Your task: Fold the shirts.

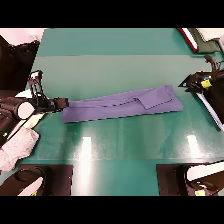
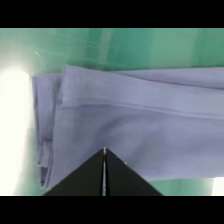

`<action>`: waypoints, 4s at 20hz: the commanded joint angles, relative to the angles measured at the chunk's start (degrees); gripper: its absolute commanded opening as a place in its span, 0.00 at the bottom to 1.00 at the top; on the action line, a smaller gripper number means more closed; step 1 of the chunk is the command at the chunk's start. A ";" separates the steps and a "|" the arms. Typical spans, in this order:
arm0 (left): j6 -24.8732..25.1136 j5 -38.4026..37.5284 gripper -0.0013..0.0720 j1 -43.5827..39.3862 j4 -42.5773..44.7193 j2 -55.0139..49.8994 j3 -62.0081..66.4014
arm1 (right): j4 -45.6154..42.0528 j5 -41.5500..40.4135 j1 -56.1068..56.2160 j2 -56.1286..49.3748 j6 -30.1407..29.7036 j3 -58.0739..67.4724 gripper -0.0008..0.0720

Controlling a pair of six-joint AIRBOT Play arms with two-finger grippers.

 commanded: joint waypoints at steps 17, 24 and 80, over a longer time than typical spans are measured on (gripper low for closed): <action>1.42 -0.37 0.06 0.00 -4.52 -0.04 0.04 | 3.52 5.49 8.94 -11.23 -8.74 0.07 0.10; 3.72 4.37 0.06 -6.86 -8.33 -6.54 7.89 | 14.84 6.69 9.33 -0.50 -10.86 0.09 0.04; 18.01 -34.71 0.06 -2.91 15.96 -6.16 46.40 | 26.05 -38.25 74.36 -11.26 -13.18 24.41 0.73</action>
